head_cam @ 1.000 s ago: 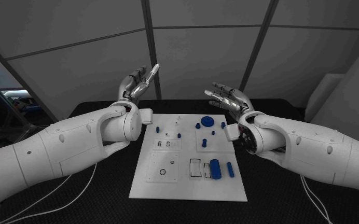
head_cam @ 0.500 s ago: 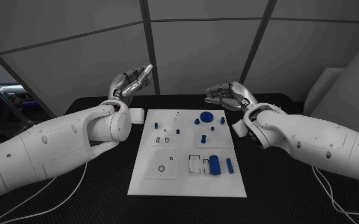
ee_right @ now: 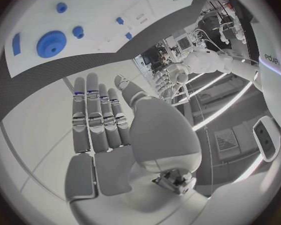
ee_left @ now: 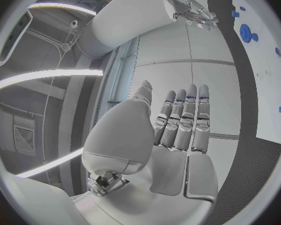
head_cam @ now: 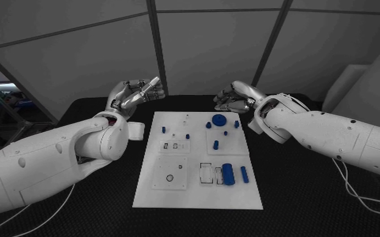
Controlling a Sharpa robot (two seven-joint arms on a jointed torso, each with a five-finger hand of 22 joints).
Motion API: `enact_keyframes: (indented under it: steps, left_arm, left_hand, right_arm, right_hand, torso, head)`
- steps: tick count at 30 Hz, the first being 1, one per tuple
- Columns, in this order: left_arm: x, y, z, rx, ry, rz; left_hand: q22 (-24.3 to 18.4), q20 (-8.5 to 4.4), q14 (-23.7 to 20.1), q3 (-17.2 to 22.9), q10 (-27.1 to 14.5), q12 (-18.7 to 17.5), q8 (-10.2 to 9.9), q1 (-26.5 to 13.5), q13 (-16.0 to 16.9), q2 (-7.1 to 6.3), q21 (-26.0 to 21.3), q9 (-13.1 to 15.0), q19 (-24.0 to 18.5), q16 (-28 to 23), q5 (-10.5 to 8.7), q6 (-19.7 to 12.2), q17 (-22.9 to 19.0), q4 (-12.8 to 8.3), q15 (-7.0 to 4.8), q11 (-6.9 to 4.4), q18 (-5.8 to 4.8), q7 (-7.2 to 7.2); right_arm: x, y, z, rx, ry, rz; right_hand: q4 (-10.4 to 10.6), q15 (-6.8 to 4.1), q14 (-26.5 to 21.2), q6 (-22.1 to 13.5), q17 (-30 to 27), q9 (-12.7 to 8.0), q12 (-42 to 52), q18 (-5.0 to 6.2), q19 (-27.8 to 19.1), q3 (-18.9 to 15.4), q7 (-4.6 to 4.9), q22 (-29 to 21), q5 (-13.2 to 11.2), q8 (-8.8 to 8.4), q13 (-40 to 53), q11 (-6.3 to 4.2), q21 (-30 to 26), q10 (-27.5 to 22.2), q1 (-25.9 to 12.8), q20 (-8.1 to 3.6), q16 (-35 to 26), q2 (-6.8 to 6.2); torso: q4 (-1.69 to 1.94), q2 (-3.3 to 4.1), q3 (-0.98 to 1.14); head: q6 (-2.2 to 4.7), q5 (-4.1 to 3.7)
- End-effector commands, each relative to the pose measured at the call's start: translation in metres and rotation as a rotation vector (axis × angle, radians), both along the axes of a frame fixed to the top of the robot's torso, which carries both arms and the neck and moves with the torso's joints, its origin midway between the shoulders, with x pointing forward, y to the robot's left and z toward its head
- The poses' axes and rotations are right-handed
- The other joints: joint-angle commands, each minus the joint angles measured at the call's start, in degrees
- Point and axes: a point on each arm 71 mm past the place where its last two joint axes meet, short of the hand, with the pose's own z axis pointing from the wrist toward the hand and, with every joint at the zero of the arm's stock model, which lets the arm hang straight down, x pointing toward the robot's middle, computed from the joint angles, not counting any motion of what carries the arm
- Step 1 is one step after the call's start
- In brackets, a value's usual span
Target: Assemble the parts on the task board
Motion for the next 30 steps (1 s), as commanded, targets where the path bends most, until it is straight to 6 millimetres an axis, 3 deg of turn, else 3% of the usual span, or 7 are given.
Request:
enact_keyframes:
  steps: [1,7,11,14,18,30]
  left_arm:
    - [-0.007,-0.008,0.004,0.020,-0.023,-0.080]
    - [-0.015,-0.011,0.008,0.015,-0.021,-0.102]
    - [-0.019,-0.012,0.009,0.011,-0.020,-0.110]
    - [-0.021,-0.011,0.010,0.011,-0.019,-0.112]
    - [-0.022,-0.011,0.010,0.009,-0.016,-0.112]
    - [-0.023,-0.010,0.011,-0.002,-0.006,-0.111]
  left_hand:
    - [-0.49,-1.15,5.56,0.72,6.18,0.25,-1.20,1.37,0.15,0.33,0.46,-0.11,4.96,-0.62,-0.38,4.34,0.45,-2.09,-1.45,-1.50,0.30,-1.25]
    - [-0.66,-1.38,6.45,0.75,7.28,-0.04,-1.70,1.16,0.15,0.19,0.34,-0.14,5.61,-0.77,-0.40,4.70,0.69,-2.21,-1.71,-1.74,0.30,-1.37]
    - [-0.72,-1.42,6.58,0.68,7.38,-0.21,-1.87,1.03,0.12,0.05,0.28,-0.16,5.72,-0.87,-0.42,4.71,0.73,-2.22,-1.72,-1.71,0.29,-1.33]
    - [-0.77,-1.42,6.59,0.61,7.36,-0.36,-1.99,0.94,0.10,-0.06,0.22,-0.17,5.76,-0.96,-0.43,4.68,0.75,-2.23,-1.70,-1.67,0.27,-1.28]
    - [-0.86,-1.42,6.58,0.54,7.31,-0.61,-2.20,0.78,0.07,-0.17,0.10,-0.19,5.80,-1.14,-0.43,4.64,0.77,-2.24,-1.65,-1.59,0.25,-1.18]
    - [-1.00,-1.38,6.61,0.45,7.12,-1.06,-2.55,0.59,0.04,-0.28,-0.09,-0.20,5.87,-1.41,-0.43,4.54,0.82,-2.31,-1.56,-1.43,0.22,-1.00]
  right_arm:
    - [0.001,0.006,0.000,-0.226,-0.032,0.002]
    - [0.001,0.016,0.004,-0.325,-0.069,0.006]
    - [0.001,0.020,0.003,-0.382,-0.065,0.009]
    - [0.002,0.021,0.002,-0.416,-0.055,0.011]
    - [0.002,0.023,0.000,-0.457,-0.039,0.015]
    - [0.004,0.022,-0.003,-0.529,-0.034,-0.004]
  right_hand:
    - [0.42,-2.41,8.95,1.85,5.14,-0.05,-1.27,0.49,6.68,0.44,-0.48,3.81,2.78,-1.23,0.12,-1.15,7.56,1.90,-1.32,-3.21,6.92,-3.06]
    - [2.57,-3.36,10.19,2.63,16.42,0.05,-1.15,0.40,9.27,1.77,-0.91,8.67,3.84,-1.56,0.34,-1.90,15.81,1.61,-2.22,-4.07,22.88,-4.47]
    - [4.09,-2.96,10.42,2.74,40.60,0.05,-0.91,0.59,10.06,3.28,-1.08,12.70,3.67,-1.65,0.46,-1.73,22.24,0.54,-2.24,-4.29,46.68,-5.36]
    - [4.66,-2.89,10.37,2.32,48.32,0.02,-1.04,0.44,9.78,3.76,-1.06,15.58,3.58,-1.76,0.43,-1.42,25.54,-0.53,-1.96,-4.01,53.46,-5.83]
    - [5.20,-2.59,9.88,1.71,51.49,-0.01,-1.15,0.08,9.45,3.80,-1.08,19.51,3.44,-1.84,0.41,-1.20,29.20,-1.99,-1.52,-3.75,56.56,-6.27]
    - [5.76,-2.34,9.78,1.08,54.79,0.02,-1.07,-0.28,9.10,3.16,-1.24,23.28,3.21,-1.79,0.38,-0.98,32.75,-3.90,-0.56,-3.48,59.56,-6.48]
  torso:
    - [0.81,1.88,-0.27]
    - [1.53,3.29,-0.43]
    - [2.00,3.98,-0.58]
    - [2.13,4.36,-0.65]
    - [2.25,4.66,-0.70]
    - [2.52,5.04,-0.62]
  head:
    - [0.29,-0.05]
    - [0.30,-0.93]
    - [0.30,-1.50]
    - [0.16,-1.72]
    - [-0.04,-1.74]
    - [-0.35,-1.88]
